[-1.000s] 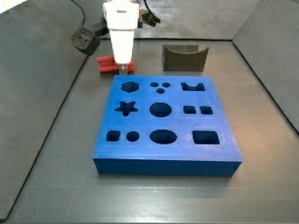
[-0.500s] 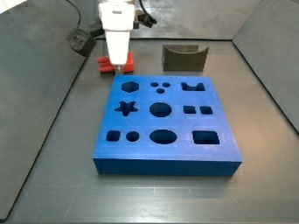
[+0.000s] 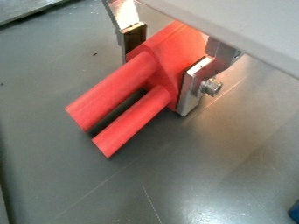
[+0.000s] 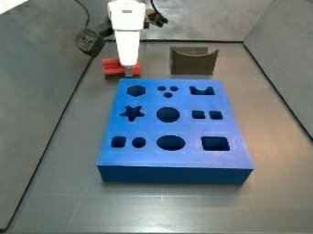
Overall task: Pick up the 3 prong object. Move up. Rotate the 3 prong object. Place the 3 prong object on the fixture. Regrasp the 3 prong object. Move to above the board. Insert the 3 prong object.
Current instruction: Pick up the 3 prong object.
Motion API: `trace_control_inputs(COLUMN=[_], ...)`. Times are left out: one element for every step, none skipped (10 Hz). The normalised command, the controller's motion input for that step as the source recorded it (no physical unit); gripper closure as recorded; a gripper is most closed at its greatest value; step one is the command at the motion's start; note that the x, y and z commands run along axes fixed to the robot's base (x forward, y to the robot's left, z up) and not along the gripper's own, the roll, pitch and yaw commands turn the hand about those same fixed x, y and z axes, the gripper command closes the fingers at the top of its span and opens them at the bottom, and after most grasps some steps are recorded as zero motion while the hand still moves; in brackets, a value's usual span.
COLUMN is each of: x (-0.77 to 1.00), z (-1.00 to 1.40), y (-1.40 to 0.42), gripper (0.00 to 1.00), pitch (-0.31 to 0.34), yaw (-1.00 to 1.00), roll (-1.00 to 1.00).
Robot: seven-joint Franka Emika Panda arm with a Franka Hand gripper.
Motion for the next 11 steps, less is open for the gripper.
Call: trace_control_inputs(x=[0.00, 0.00, 0.00, 0.00, 0.00, 0.00, 0.00, 0.00, 0.00, 0.00, 0.00], z=[0.00, 0.00, 0.00, 0.00, 0.00, 0.00, 0.00, 0.00, 0.00, 0.00, 0.00], y=[0.00, 0.00, 0.00, 0.00, 0.00, 0.00, 0.00, 0.00, 0.00, 0.00, 0.00], gripper=[1.00, 1.00, 1.00, 1.00, 1.00, 1.00, 1.00, 1.00, 1.00, 1.00, 1.00], pitch=[0.000, 0.000, 0.000, 0.000, 0.000, 0.000, 0.000, 0.000, 0.000, 0.000, 0.000], yaw=[0.00, 0.00, 0.00, 0.00, 0.00, 0.00, 0.00, 0.00, 0.00, 0.00, 0.00], roll=[0.00, 0.00, 0.00, 0.00, 0.00, 0.00, 0.00, 0.00, 0.00, 0.00, 0.00])
